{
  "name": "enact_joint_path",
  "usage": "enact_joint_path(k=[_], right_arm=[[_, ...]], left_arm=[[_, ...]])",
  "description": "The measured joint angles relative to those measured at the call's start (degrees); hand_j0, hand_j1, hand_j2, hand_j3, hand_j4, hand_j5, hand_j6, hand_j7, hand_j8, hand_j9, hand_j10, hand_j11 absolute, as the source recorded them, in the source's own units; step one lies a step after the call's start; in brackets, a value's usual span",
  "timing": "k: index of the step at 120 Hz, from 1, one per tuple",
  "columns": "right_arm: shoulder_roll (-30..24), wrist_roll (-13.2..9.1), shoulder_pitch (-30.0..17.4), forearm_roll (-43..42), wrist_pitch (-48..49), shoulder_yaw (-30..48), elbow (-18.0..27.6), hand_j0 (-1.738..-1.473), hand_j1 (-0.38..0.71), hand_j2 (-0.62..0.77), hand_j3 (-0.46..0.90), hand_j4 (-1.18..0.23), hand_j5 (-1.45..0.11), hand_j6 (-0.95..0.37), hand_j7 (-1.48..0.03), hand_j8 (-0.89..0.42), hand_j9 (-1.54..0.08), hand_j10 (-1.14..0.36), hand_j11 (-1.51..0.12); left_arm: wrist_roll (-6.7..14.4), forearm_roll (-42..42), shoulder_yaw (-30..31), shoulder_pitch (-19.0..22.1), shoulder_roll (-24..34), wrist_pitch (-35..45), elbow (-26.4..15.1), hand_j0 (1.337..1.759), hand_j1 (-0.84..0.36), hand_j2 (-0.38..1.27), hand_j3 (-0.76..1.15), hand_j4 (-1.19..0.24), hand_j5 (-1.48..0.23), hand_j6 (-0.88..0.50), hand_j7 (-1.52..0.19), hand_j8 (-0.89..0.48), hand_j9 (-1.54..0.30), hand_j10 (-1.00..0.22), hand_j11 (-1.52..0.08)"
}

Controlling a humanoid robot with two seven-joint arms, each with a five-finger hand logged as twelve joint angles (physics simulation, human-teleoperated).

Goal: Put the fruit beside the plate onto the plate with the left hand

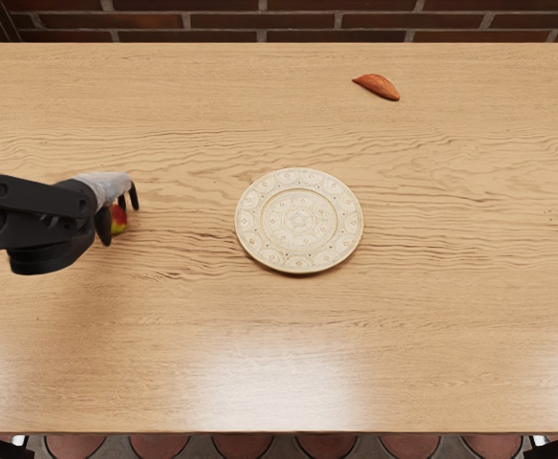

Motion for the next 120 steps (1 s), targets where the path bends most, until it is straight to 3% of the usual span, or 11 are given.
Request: enact_joint_path(k=[22, 39, 45, 56, 65, 73, 82, 94, 95, 111, 120], right_arm=[[0.0, 0.0, 0.0, 0.0, 0.0, 0.0, 0.0, -1.658, -0.32, -0.01, 0.00, -0.03, -0.03, -0.03, -0.03, -0.03, -0.03, -0.03, -0.03], [0.0, 0.0, 0.0, 0.0, 0.0, 0.0, 0.0, -1.658, -0.32, -0.01, 0.00, -0.03, -0.03, -0.03, -0.03, -0.03, -0.03, -0.03, -0.03], [0.0, 0.0, 0.0, 0.0, 0.0, 0.0, 0.0, -1.658, -0.32, -0.01, 0.00, -0.03, -0.03, -0.03, -0.03, -0.03, -0.03, -0.03, -0.03], [0.0, 0.0, 0.0, 0.0, 0.0, 0.0, 0.0, -1.658, -0.32, -0.01, 0.00, -0.03, -0.03, -0.03, -0.03, -0.03, -0.03, -0.03, -0.03], [0.0, 0.0, 0.0, 0.0, 0.0, 0.0, 0.0, -1.658, -0.32, -0.01, 0.00, -0.03, -0.03, -0.03, -0.03, -0.03, -0.03, -0.03, -0.03], [0.0, 0.0, 0.0, 0.0, 0.0, 0.0, 0.0, -1.658, -0.32, -0.01, 0.00, -0.03, -0.03, -0.03, -0.03, -0.03, -0.03, -0.03, -0.03], [0.0, 0.0, 0.0, 0.0, 0.0, 0.0, 0.0, -1.658, -0.32, -0.01, 0.00, -0.03, -0.03, -0.03, -0.03, -0.03, -0.03, -0.03, -0.03], [0.0, 0.0, 0.0, 0.0, 0.0, 0.0, 0.0, -1.658, -0.32, -0.01, 0.00, -0.03, -0.03, -0.03, -0.03, -0.03, -0.03, -0.03, -0.03], [0.0, 0.0, 0.0, 0.0, 0.0, 0.0, 0.0, -1.658, -0.32, -0.01, 0.00, -0.03, -0.03, -0.03, -0.03, -0.03, -0.03, -0.03, -0.03], [0.0, 0.0, 0.0, 0.0, 0.0, 0.0, 0.0, -1.658, -0.32, -0.01, 0.00, -0.03, -0.03, -0.03, -0.03, -0.03, -0.03, -0.03, -0.03], [0.0, 0.0, 0.0, 0.0, 0.0, 0.0, 0.0, -1.658, -0.32, -0.01, 0.00, -0.03, -0.03, -0.03, -0.03, -0.03, -0.03, -0.03, -0.03]], left_arm=[[0.0, 0.1, 0.0, 1.0, -0.3, 0.3, 0.9, 1.658, -0.26, 0.12, 0.00, -0.54, -0.65, -0.55, -0.65, -0.54, -0.68, -0.53, -0.68], [-0.3, 0.1, 0.0, 1.5, -0.7, 0.3, 1.8, 1.655, -0.27, 0.18, 0.00, -0.60, -0.76, -0.53, -0.76, -0.49, -0.78, -0.59, -0.78], [-0.2, 0.3, 0.0, 1.9, -1.0, 0.3, 2.2, 1.651, -0.25, 0.10, 0.00, -0.63, -0.79, -0.52, -0.80, -0.48, -0.83, -0.62, -0.83], [-0.5, 0.2, 0.0, 2.2, -1.2, 0.4, 2.7, 1.650, -0.26, 0.20, 0.00, -0.68, -0.84, -0.51, -0.86, -0.45, -0.89, -0.65, -0.89], [-0.6, 0.2, 0.0, 2.6, -1.6, 0.4, 3.0, 1.658, -0.26, 0.14, 0.02, -0.71, -0.88, -0.51, -0.90, -0.46, -0.93, -0.62, -0.94], [-0.6, 0.3, 0.0, 3.1, -2.0, 0.4, 3.5, 1.667, -0.23, -0.10, 0.34, -0.75, -0.93, -0.45, -1.00, -0.38, -0.99, -0.58, -1.00], [-0.7, 0.1, 0.0, 3.1, -2.0, 0.3, 3.8, 1.666, -0.27, 0.01, 0.35, -0.78, -1.00, -0.40, -1.06, -0.34, -1.05, -0.54, -1.06], [-0.8, 0.0, 0.0, 3.3, -2.1, 0.2, 3.9, 1.667, -0.33, 0.00, 0.56, -0.81, -1.06, -0.32, -1.14, -0.28, -1.11, -0.50, -1.13], [-0.8, -0.1, 0.0, 3.3, -2.1, 0.2, 3.9, 1.665, -0.32, 0.01, 0.47, -0.82, -1.06, -0.32, -1.14, -0.27, -1.11, -0.50, -1.13], [-0.8, -0.3, -0.1, 3.2, -1.9, -0.2, 3.8, 1.657, -0.41, 0.10, 0.60, -0.84, -1.10, -0.26, -1.21, -0.22, -1.16, -0.45, -1.19], [-0.9, -0.7, -0.3, 2.8, -1.7, -0.4, 3.6, 1.647, -0.43, 0.13, 0.42, -0.84, -1.13, -0.28, -1.21, -0.22, -1.18, -0.46, -1.22]])
